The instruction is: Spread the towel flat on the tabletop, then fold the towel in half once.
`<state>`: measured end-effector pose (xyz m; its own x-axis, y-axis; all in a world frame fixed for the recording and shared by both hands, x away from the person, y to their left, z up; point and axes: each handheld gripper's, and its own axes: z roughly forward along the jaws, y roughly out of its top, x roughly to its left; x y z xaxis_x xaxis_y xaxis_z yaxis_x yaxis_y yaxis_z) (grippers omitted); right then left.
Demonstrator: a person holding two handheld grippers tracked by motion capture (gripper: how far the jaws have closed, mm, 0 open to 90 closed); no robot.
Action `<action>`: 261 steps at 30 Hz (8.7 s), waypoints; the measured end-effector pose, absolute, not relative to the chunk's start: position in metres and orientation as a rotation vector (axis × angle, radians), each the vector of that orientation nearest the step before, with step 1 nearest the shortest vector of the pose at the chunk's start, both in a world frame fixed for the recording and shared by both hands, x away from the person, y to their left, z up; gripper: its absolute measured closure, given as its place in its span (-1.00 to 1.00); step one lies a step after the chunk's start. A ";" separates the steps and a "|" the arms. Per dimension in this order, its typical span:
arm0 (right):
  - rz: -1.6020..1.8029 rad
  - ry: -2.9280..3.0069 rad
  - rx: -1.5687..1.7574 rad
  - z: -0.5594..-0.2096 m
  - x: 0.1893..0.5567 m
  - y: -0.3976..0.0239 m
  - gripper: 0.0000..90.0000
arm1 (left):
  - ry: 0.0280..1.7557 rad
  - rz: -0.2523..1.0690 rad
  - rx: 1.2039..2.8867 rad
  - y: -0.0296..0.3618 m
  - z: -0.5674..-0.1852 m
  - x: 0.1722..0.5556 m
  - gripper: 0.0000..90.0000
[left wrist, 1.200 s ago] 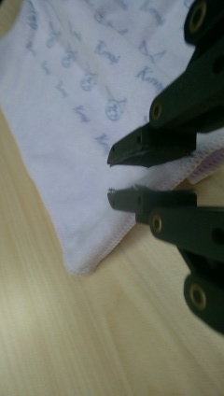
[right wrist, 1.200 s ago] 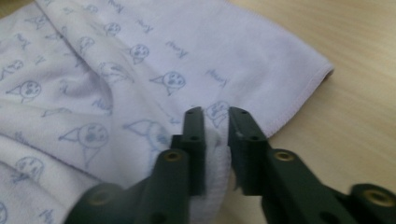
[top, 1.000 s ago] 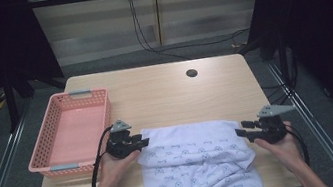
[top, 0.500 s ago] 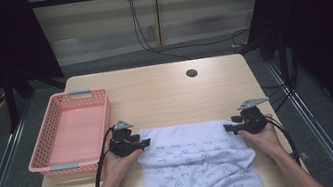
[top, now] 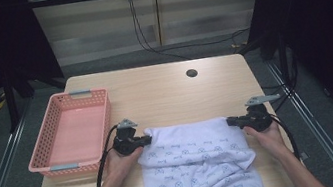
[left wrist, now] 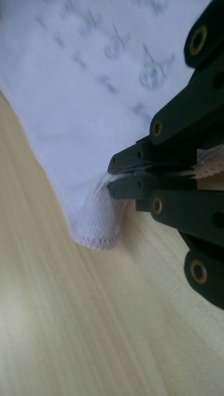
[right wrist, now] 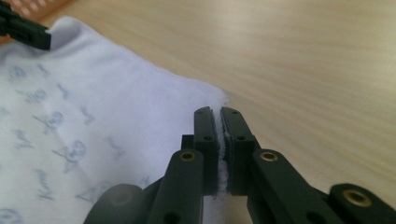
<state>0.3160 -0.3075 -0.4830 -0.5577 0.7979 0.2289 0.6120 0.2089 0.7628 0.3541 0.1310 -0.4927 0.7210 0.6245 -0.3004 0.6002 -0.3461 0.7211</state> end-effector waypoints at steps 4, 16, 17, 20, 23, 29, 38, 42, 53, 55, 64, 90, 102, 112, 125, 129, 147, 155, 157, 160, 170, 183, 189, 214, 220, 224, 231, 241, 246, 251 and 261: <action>1.370 2.174 1.328 -0.459 0.310 -0.320 0.92 | 0.872 0.094 1.981 0.138 -0.465 0.347 0.94; 1.509 1.986 1.216 -0.386 0.322 -0.335 0.92 | 0.801 0.226 1.833 0.146 -0.391 0.366 0.94; 1.514 1.976 1.207 -0.382 0.325 -0.335 0.92 | 0.799 0.237 1.825 0.145 -0.387 0.369 0.94; 1.517 1.947 1.196 -0.368 0.336 -0.335 0.92 | 0.792 0.264 1.825 0.143 -0.375 0.382 0.94; 1.523 1.926 1.190 -0.357 0.352 -0.336 0.92 | 0.810 0.287 1.814 0.143 -0.367 0.399 0.94; 1.459 1.910 1.199 -0.343 0.392 -0.330 0.91 | 0.861 0.323 1.806 0.141 -0.359 0.434 0.94; 1.327 1.885 1.382 -0.372 0.430 -0.335 0.35 | 0.928 0.269 1.859 0.136 -0.390 0.449 0.23; 1.332 1.961 1.338 -0.382 0.411 -0.334 0.34 | 0.899 0.235 1.886 0.138 -0.394 0.436 0.23; 1.328 2.157 1.198 -0.402 0.308 -0.318 0.22 | 0.753 0.107 1.941 0.135 -0.415 0.350 0.33; 1.314 2.210 1.194 -0.411 0.292 -0.314 0.21 | 0.747 0.079 1.943 0.136 -0.419 0.338 0.36; 1.272 2.373 1.240 -0.469 0.249 -0.293 0.09 | 0.768 0.021 2.058 0.139 -0.462 0.297 0.31; 1.015 2.478 1.178 -0.496 0.236 -0.278 0.92 | 0.730 0.173 2.252 0.122 -0.498 0.286 0.92; 1.056 2.590 1.195 -0.493 0.201 -0.279 0.95 | 0.691 -0.020 2.269 0.128 -0.496 0.266 0.95; 0.977 2.723 1.171 -0.485 0.178 -0.266 0.94 | 0.673 -0.093 2.326 0.148 -0.490 0.233 0.96; 1.155 2.436 1.210 -0.464 0.204 -0.290 0.31 | 0.708 -0.074 2.195 0.141 -0.475 0.268 0.44; 1.115 2.317 1.247 -0.463 0.261 -0.299 0.18 | 0.745 -0.020 2.179 0.125 -0.477 0.299 0.38; 0.989 2.249 1.366 -0.506 0.398 -0.297 0.41 | 0.803 -0.006 2.179 0.110 -0.499 0.332 0.32; 1.042 2.225 1.399 -0.504 0.378 -0.308 0.94 | 0.720 -0.058 2.243 0.107 -0.496 0.306 0.36; 1.072 2.221 1.411 -0.502 0.369 -0.317 0.94 | 0.705 -0.060 2.275 0.106 -0.493 0.295 0.38; 1.072 2.235 1.412 -0.499 0.358 -0.325 0.93 | 0.653 -0.048 2.288 0.103 -0.490 0.291 0.35; 1.123 2.206 1.399 -0.497 0.358 -0.327 0.93 | 0.906 0.088 2.142 0.108 -0.494 0.372 0.19; 1.139 2.214 1.406 -0.499 0.359 -0.326 0.92 | 0.989 0.175 2.126 0.104 -0.500 0.399 -0.03; 1.150 2.217 1.409 -0.499 0.360 -0.326 0.92 | 0.967 0.210 2.151 0.095 -0.502 0.408 0.08; 1.424 2.038 1.304 -0.404 0.385 -0.333 0.92 | 0.868 0.239 1.874 0.137 -0.398 0.425 0.94; 1.438 1.995 1.287 -0.375 0.403 -0.330 0.92 | 0.856 0.270 1.824 0.139 -0.377 0.439 0.94; 1.444 1.980 1.305 -0.365 0.415 -0.333 0.92 | 0.842 0.285 1.850 0.138 -0.369 0.448 0.94; 1.421 1.958 1.282 -0.337 0.427 -0.328 0.93 | 0.847 0.340 1.777 0.139 -0.337 0.456 0.94; 1.420 2.032 1.266 -0.340 0.414 -0.325 0.93 | 0.829 0.292 1.818 0.145 -0.352 0.437 0.94; 1.428 2.086 1.246 -0.355 0.385 -0.328 0.94 | 0.809 0.254 1.837 0.146 -0.366 0.415 0.94; 1.459 2.113 1.228 -0.369 0.348 -0.333 0.94 | 0.796 0.213 1.831 0.150 -0.378 0.380 0.94; 1.475 2.212 1.215 -0.397 0.271 -0.334 0.94 | 0.735 0.101 1.880 0.163 -0.403 0.305 0.94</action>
<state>0.2713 -0.3335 -0.3972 -0.6348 0.7310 0.2502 0.5121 0.1556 0.8447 0.3050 0.1625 -0.4025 0.8067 0.5304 -0.2605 0.4402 -0.2452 0.8638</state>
